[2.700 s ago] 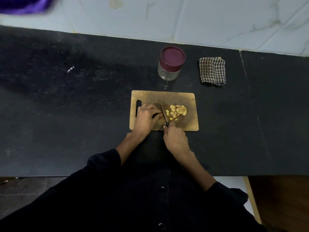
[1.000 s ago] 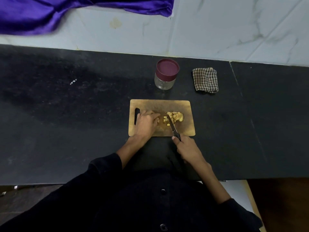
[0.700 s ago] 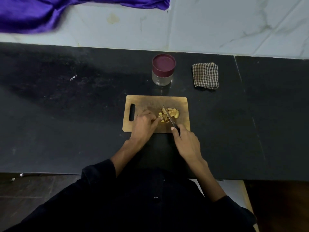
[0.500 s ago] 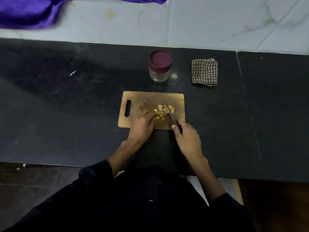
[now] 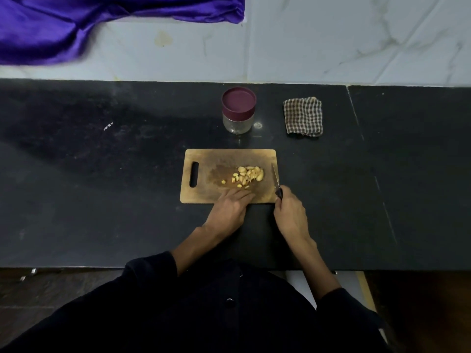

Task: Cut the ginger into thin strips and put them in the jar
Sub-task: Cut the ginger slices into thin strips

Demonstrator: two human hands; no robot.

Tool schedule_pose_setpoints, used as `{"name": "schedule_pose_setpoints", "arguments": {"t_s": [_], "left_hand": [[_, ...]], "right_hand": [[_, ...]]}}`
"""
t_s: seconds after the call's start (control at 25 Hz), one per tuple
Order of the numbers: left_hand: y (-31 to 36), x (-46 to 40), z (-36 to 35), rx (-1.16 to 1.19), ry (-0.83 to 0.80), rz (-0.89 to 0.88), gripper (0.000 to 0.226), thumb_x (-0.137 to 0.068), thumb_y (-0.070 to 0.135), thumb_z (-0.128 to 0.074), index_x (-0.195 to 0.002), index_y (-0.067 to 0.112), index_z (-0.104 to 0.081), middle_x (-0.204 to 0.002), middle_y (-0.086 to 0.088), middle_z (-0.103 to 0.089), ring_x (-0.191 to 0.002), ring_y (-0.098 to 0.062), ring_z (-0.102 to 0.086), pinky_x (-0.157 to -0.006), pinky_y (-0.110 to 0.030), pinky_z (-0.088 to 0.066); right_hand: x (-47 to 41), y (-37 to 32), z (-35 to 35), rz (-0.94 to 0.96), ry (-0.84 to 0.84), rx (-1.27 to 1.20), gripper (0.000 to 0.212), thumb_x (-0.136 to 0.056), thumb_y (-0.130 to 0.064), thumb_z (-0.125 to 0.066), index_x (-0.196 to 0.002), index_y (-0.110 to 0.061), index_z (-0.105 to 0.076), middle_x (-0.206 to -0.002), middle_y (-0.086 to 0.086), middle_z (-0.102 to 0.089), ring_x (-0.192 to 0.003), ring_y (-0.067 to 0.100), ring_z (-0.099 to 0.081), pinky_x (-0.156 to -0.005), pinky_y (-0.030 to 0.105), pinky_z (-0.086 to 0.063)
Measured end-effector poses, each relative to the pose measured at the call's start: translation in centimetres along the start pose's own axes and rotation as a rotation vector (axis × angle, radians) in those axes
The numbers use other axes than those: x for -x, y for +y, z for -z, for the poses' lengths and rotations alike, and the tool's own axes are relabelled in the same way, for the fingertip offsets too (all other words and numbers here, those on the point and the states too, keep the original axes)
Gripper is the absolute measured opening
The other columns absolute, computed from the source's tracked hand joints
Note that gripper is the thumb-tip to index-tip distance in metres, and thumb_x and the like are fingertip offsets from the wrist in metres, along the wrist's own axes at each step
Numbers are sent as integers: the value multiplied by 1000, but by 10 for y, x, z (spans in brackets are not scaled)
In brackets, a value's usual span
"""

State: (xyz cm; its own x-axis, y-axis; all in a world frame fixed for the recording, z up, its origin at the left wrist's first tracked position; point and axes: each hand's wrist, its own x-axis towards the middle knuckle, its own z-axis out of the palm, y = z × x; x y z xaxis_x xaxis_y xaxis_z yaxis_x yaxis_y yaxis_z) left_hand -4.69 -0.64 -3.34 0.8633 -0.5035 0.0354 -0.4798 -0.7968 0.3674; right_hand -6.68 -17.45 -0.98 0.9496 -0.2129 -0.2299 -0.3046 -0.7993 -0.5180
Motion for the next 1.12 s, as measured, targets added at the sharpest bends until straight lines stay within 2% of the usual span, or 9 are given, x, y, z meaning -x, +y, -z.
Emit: {"name": "schedule_pose_setpoints", "arguments": {"t_s": [0.12,0.24,0.44,0.72,0.8,1.12], "left_hand": [[-4,0,0,4,-61,-41,41,-100,19,-44,-139,9,-47,-144,-7,-48,-136,-22,-38,-113,-34,-23],[-16,5,-1,-10,-94,-72,47,-103,28,-37,-147,11,-35,-155,-5,-33,-144,-18,-24,-117,-31,-11],[-40,11,3,-62,-106,-127,51,-104,33,-33,-150,13,-28,-158,-3,-26,-147,-15,-16,-119,-30,-5],[-75,19,17,19,-81,-132,48,-104,29,-35,-148,12,-31,-155,-5,-32,-146,-16,-21,-119,-30,-10],[-83,21,19,56,-59,-141,45,-103,23,-39,-146,9,-37,-152,-7,-37,-144,-18,-27,-118,-30,-12],[-96,20,22,130,-4,-192,44,-88,-1,-53,-131,5,-57,-135,-10,-57,-133,-24,-46,-114,-36,-30]], "right_hand": [[4,-8,-7,-20,-12,24,35,-102,-16,-45,-137,-14,-46,-109,15,-65,-98,33,-65,-79,43,-51],[11,-21,-17,-12,-4,69,39,-103,-21,-45,-141,-18,-44,-111,15,-66,-98,33,-65,-80,43,-52],[19,-45,-33,2,-12,57,38,-103,-21,-43,-141,-22,-44,-110,13,-68,-99,33,-65,-81,43,-51],[16,-79,-52,68,-40,64,42,-102,-20,-45,-144,-21,-41,-113,11,-67,-99,33,-65,-80,41,-50],[14,-85,-55,92,-40,71,42,-102,-19,-45,-144,-21,-41,-112,10,-67,-99,29,-65,-79,39,-50],[2,-79,-45,101,20,29,45,-101,-18,-48,-143,-28,-41,-118,7,-64,-102,26,-64,-80,42,-55]]}}
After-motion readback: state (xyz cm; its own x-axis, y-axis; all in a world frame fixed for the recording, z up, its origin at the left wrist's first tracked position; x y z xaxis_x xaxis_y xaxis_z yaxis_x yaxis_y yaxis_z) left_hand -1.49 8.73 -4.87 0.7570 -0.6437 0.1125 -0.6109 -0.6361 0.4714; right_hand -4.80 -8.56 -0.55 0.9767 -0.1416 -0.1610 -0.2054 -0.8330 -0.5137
